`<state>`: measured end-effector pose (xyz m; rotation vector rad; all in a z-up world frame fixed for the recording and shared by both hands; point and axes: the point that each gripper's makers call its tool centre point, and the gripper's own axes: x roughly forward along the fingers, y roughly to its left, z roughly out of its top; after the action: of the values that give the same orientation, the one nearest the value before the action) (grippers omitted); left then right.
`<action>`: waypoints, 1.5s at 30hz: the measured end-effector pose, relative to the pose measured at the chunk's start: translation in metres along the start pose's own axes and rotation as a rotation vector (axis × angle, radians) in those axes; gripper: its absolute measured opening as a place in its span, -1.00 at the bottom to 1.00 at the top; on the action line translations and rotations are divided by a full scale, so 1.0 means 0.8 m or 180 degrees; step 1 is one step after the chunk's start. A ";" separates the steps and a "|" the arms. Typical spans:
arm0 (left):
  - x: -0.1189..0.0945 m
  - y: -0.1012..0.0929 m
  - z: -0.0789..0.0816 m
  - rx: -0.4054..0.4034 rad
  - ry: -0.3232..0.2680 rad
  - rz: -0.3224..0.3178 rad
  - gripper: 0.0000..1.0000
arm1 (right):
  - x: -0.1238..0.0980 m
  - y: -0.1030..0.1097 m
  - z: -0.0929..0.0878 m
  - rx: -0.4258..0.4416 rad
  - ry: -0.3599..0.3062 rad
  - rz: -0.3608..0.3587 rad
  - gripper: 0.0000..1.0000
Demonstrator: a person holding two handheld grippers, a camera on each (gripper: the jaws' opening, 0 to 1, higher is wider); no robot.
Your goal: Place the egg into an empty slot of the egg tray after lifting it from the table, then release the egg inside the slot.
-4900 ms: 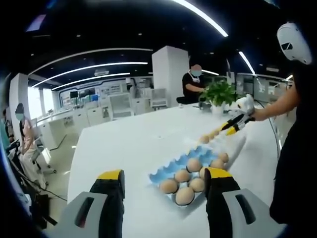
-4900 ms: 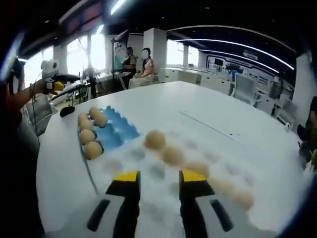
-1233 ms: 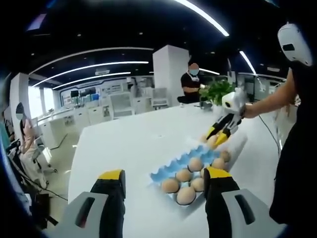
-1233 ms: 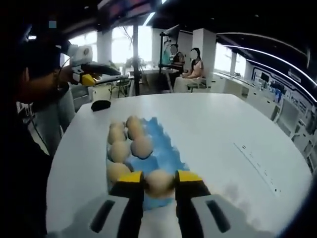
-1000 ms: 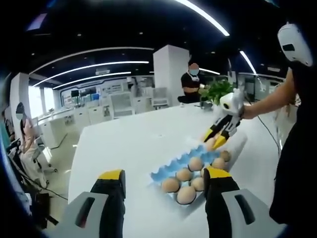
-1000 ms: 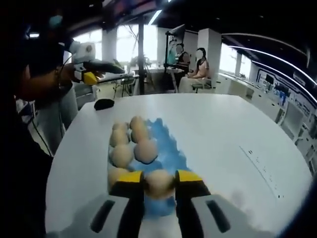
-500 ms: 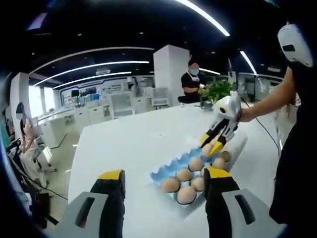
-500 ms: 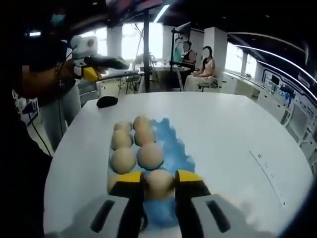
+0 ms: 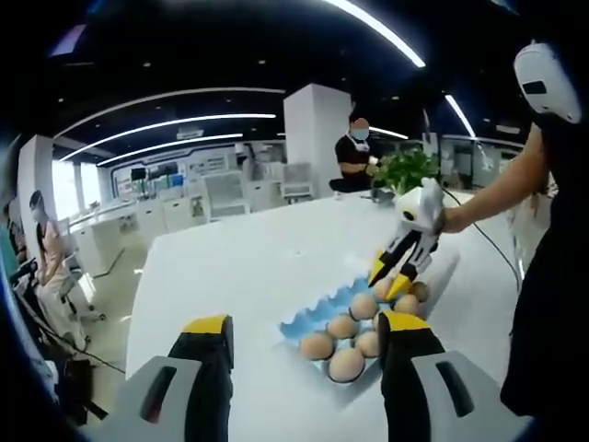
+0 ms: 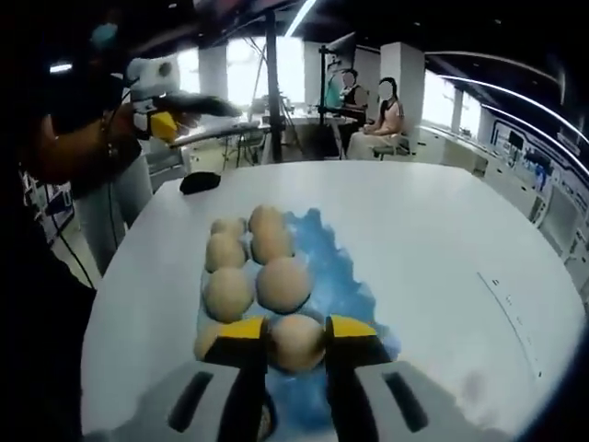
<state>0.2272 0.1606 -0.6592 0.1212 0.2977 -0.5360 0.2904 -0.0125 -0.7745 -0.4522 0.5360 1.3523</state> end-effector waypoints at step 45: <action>0.000 -0.001 0.004 0.0041 -0.0002 0.0002 0.28 | -0.037 -0.010 -0.005 0.0211 -0.0290 -0.0167 -0.40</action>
<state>0.2275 0.1595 -0.6559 0.1336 0.2936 -0.5376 0.2938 -0.0395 -0.7602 -0.3466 0.4890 1.2945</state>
